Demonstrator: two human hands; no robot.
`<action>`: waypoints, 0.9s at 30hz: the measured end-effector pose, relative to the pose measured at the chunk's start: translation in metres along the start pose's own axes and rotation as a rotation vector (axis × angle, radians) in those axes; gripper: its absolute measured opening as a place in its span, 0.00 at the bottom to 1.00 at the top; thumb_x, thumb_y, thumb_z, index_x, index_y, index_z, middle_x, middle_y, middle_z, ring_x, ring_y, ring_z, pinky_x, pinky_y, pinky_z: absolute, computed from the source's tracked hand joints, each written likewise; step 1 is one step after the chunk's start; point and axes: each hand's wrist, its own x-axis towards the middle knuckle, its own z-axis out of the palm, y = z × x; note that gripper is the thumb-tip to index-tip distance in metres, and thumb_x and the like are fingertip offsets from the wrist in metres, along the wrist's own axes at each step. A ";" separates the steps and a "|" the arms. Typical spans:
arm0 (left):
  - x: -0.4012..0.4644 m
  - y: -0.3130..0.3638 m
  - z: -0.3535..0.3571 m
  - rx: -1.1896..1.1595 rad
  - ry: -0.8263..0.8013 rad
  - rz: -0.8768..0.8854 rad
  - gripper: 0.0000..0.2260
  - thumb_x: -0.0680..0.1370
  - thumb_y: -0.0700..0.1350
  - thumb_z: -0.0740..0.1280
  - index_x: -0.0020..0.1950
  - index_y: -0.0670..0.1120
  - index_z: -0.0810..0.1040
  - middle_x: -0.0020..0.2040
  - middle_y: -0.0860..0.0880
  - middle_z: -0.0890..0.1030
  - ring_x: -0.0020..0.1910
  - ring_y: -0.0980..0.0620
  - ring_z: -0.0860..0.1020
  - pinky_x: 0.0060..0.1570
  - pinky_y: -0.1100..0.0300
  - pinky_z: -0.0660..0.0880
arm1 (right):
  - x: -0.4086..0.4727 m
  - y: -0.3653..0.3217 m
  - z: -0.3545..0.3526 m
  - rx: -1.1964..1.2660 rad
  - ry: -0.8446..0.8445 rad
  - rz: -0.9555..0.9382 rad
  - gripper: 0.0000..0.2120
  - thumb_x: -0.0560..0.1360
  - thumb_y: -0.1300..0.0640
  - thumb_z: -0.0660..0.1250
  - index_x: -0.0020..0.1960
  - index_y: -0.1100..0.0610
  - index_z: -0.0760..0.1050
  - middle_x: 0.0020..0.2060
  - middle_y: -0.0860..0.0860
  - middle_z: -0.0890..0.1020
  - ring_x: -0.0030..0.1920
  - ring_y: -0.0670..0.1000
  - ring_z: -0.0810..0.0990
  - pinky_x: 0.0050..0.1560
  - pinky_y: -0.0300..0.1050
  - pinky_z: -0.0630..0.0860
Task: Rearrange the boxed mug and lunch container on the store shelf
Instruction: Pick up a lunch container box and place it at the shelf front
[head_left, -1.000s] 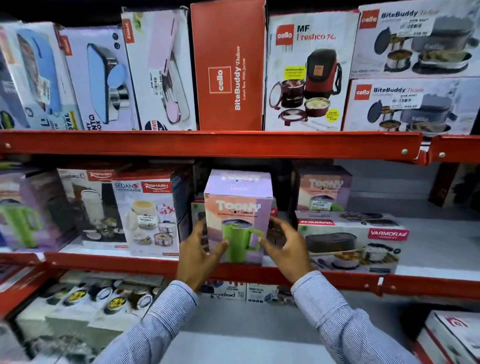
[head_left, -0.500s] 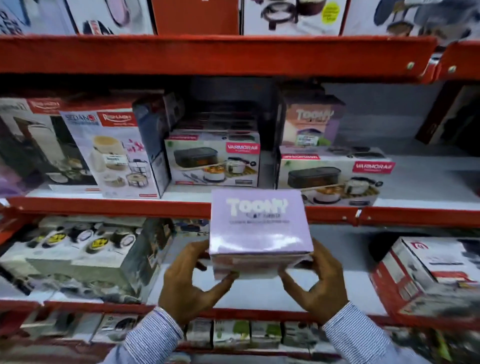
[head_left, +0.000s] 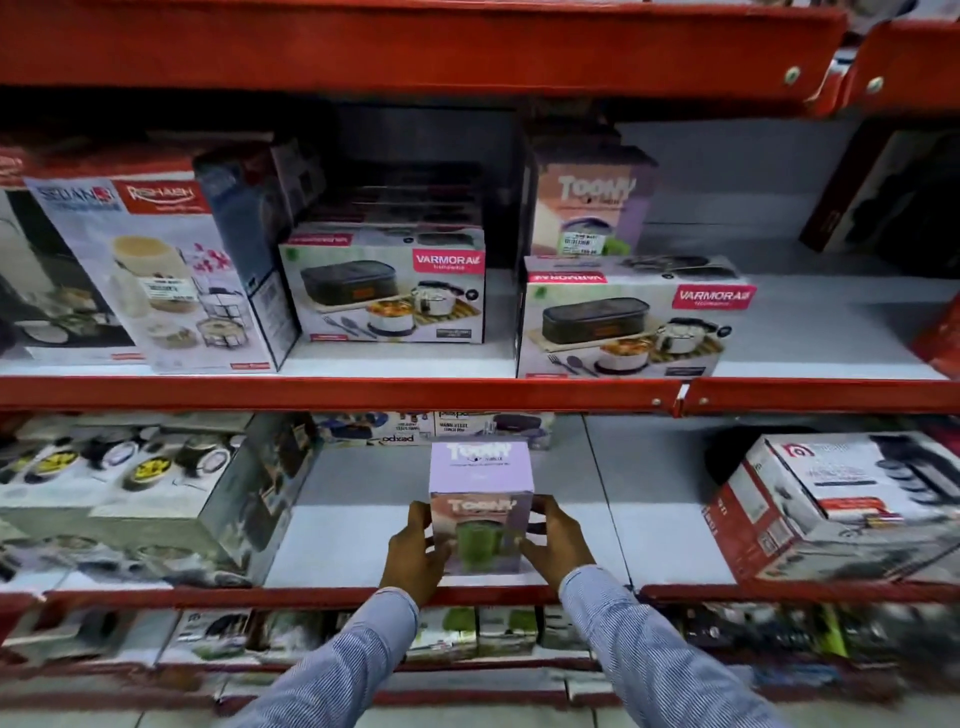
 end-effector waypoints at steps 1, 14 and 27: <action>0.000 -0.001 0.000 -0.020 0.001 -0.013 0.18 0.76 0.35 0.70 0.58 0.51 0.66 0.56 0.44 0.84 0.44 0.60 0.82 0.36 0.73 0.77 | 0.001 0.004 0.001 -0.008 0.006 0.003 0.24 0.71 0.66 0.74 0.65 0.55 0.72 0.57 0.47 0.82 0.48 0.42 0.82 0.41 0.17 0.71; 0.000 0.176 -0.060 -0.279 0.579 0.470 0.11 0.73 0.39 0.67 0.53 0.52 0.80 0.46 0.52 0.82 0.43 0.64 0.79 0.45 0.76 0.74 | -0.018 -0.074 -0.144 0.243 0.951 -0.413 0.17 0.75 0.66 0.69 0.55 0.46 0.76 0.51 0.48 0.81 0.50 0.39 0.81 0.50 0.25 0.75; 0.041 0.265 -0.055 -0.203 0.377 0.439 0.21 0.76 0.41 0.73 0.68 0.46 0.76 0.54 0.54 0.82 0.51 0.53 0.82 0.49 0.76 0.72 | 0.010 -0.118 -0.247 0.282 0.827 -0.262 0.17 0.77 0.62 0.70 0.65 0.58 0.78 0.58 0.54 0.84 0.56 0.52 0.83 0.50 0.32 0.75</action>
